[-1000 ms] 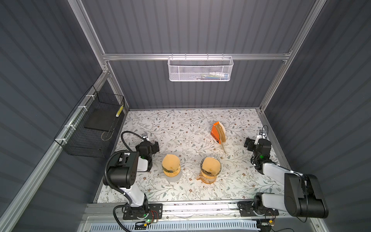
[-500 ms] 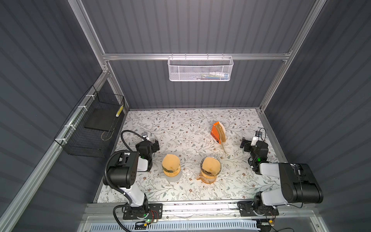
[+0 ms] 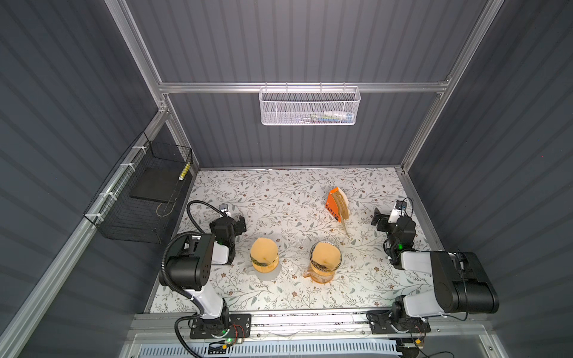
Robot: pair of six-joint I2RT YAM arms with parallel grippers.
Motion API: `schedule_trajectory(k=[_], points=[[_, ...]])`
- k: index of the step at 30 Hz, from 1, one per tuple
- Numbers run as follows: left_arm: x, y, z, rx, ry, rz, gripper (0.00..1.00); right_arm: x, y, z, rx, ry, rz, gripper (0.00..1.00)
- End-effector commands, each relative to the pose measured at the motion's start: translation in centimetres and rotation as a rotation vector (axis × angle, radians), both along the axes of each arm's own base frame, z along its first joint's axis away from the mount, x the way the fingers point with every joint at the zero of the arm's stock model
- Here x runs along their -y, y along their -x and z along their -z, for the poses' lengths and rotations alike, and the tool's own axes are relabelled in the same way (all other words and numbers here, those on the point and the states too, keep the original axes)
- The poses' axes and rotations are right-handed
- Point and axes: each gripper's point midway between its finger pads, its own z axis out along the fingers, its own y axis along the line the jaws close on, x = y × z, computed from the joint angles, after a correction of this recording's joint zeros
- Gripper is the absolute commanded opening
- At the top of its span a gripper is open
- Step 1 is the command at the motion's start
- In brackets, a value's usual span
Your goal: Place the coffee filter in the dripper
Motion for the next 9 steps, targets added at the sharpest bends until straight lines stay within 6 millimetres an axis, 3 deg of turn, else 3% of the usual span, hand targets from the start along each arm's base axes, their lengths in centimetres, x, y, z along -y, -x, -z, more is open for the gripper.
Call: schedule_trajectory(k=[1,9], points=[[0.06,-0.6,-0.36,0.014,-0.012,0.011,1.0,-0.04,0.08,-0.01,0.009,-0.008,-0.002,0.99],[0.15,-0.61,-0.3,0.009,-0.024,0.009,1.0,-0.05,0.07,0.0,0.008,-0.007,-0.003,0.99]])
